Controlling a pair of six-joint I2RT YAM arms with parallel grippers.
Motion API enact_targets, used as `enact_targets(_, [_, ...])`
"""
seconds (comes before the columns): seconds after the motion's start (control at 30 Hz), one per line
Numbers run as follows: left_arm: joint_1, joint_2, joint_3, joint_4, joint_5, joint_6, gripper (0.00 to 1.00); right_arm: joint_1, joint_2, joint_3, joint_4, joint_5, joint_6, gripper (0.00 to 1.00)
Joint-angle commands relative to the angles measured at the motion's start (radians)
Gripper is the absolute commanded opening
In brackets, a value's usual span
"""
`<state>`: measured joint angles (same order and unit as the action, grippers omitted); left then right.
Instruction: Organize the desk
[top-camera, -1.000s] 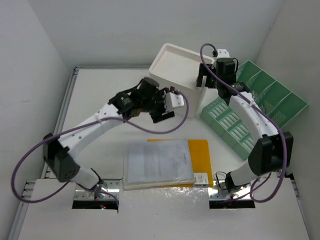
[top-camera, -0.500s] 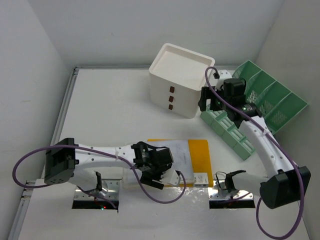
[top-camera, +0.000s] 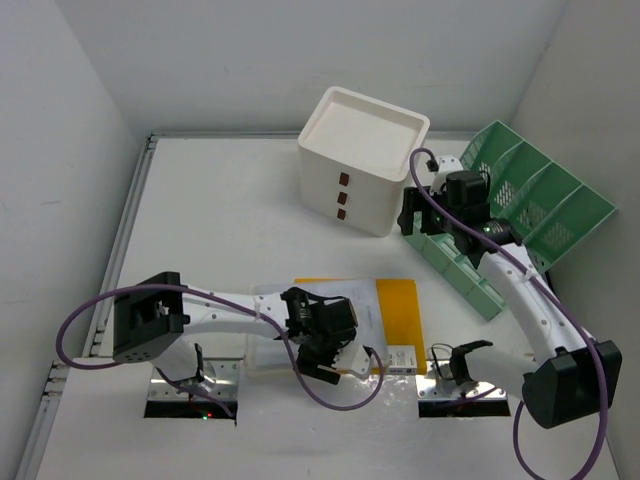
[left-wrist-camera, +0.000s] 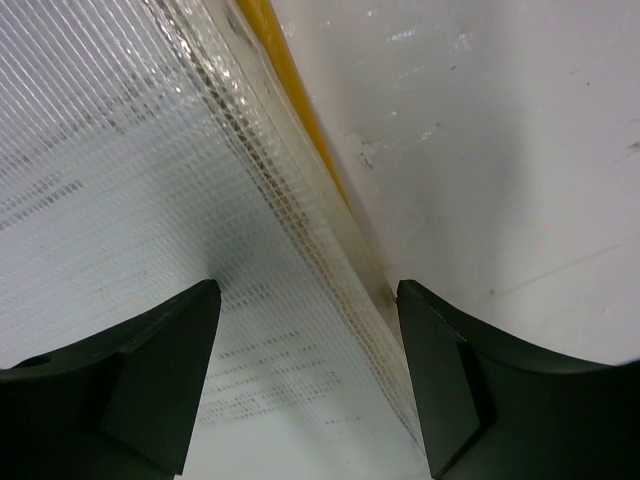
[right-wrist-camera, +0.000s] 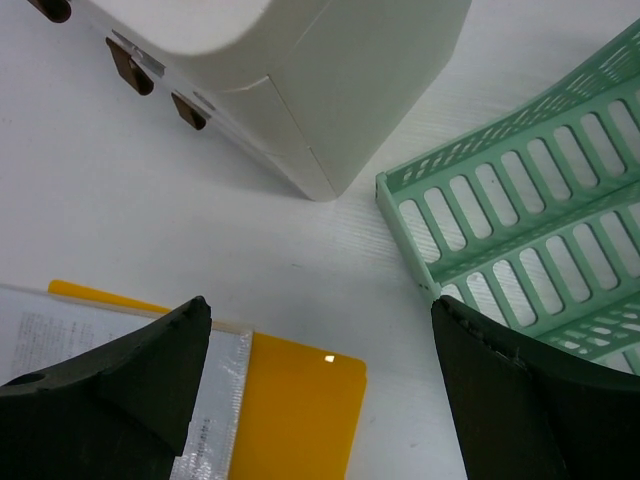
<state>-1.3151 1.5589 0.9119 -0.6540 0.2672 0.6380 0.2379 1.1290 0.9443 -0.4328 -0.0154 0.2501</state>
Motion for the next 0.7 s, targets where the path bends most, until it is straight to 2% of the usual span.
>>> enact_targets(0.0, [-0.004,0.010,-0.002,0.060,0.047,-0.014,0.70,0.005,0.011,-0.006,0.046,-0.014,-0.003,0.87])
enact_targets(0.13, [-0.006,0.027,-0.011,0.060,0.073,-0.012,0.70,0.005,0.023,-0.009,0.054,-0.023,-0.002,0.87])
enact_targets(0.27, [-0.006,0.061,-0.034,0.119,0.014,-0.006,0.69,0.006,0.035,-0.016,0.072,-0.027,0.000,0.84])
enact_targets(0.3, [-0.006,0.087,-0.038,0.129,-0.031,-0.006,0.65,0.005,0.043,-0.021,0.083,-0.035,0.005,0.83])
enact_targets(0.33, [-0.006,0.098,-0.038,0.135,-0.046,-0.004,0.50,0.005,0.048,-0.021,0.088,-0.041,0.009,0.82])
enact_targets(0.4, [-0.004,0.109,-0.025,0.123,-0.053,0.002,0.34,0.005,0.064,-0.021,0.095,-0.064,0.015,0.77])
enact_targets(0.43, [-0.004,0.104,-0.021,0.102,-0.049,0.006,0.21,0.005,0.069,-0.021,0.095,-0.069,0.017,0.71])
enact_targets(0.47, [-0.004,0.087,-0.007,0.091,-0.034,0.009,0.16,0.005,0.078,-0.024,0.098,-0.073,0.018,0.68])
enact_targets(0.5, [-0.003,0.076,-0.001,0.067,-0.026,0.011,0.04,0.005,0.081,-0.027,0.101,-0.080,0.021,0.64])
enact_targets(0.53, [-0.003,0.066,0.008,0.053,-0.020,0.012,0.00,0.005,0.084,-0.032,0.106,-0.081,0.028,0.56])
enact_targets(0.63, [0.008,0.012,0.047,0.004,0.003,0.025,0.00,0.006,0.097,-0.058,0.143,-0.106,0.052,0.45])
enact_targets(0.67, [0.020,0.004,0.060,-0.010,0.007,0.022,0.00,0.006,0.100,-0.067,0.158,-0.113,0.058,0.37])
